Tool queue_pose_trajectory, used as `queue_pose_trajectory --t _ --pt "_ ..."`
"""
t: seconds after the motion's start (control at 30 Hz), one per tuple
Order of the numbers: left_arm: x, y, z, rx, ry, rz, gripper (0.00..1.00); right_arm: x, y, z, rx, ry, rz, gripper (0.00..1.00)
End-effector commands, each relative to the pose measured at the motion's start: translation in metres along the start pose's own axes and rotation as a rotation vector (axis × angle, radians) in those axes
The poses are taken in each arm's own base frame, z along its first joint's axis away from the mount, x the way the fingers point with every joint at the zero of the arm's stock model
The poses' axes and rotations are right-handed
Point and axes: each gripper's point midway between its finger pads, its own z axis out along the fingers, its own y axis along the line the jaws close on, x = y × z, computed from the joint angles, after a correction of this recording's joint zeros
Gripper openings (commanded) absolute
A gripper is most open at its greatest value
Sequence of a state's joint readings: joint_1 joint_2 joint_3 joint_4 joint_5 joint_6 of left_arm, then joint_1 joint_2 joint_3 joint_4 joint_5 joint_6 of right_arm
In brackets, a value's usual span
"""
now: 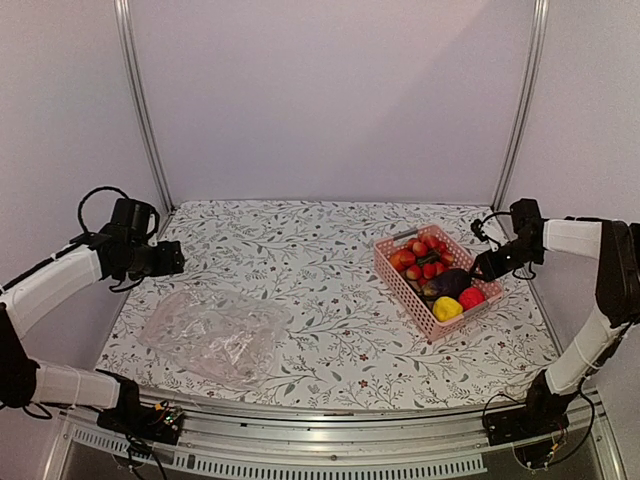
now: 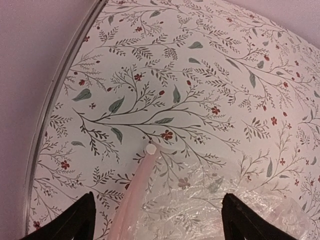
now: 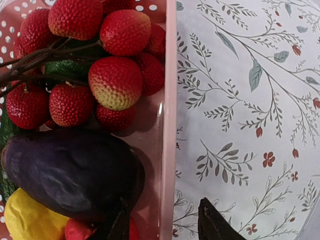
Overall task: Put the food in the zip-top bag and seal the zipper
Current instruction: Adjust the bin at the center of the board, then adjust the zipper food storage bag at the center of the board.
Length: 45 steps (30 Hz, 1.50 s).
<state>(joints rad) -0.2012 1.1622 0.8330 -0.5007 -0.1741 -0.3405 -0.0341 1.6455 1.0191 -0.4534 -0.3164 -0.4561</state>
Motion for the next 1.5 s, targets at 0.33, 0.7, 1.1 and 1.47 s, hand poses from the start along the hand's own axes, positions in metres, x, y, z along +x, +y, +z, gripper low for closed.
queue_pose_trajectory --t 0.33,0.7,1.1,1.47 --pt "0.092 0.023 0.026 0.031 0.401 -0.278 0.80 -0.060 0.058 -0.114 -0.114 -0.343 -0.023 0.76" --pt "0.109 0.008 0.020 0.117 0.470 -0.331 0.57 -0.055 0.072 -0.117 -0.165 -0.392 -0.038 0.76" --pt "0.017 -0.052 0.001 0.369 0.189 -0.362 0.00 -0.051 0.075 -0.119 -0.161 -0.404 -0.050 0.76" --pt "-0.094 -0.155 -0.105 0.186 -0.244 0.332 0.00 -0.048 0.072 -0.118 -0.129 -0.414 -0.061 0.76"
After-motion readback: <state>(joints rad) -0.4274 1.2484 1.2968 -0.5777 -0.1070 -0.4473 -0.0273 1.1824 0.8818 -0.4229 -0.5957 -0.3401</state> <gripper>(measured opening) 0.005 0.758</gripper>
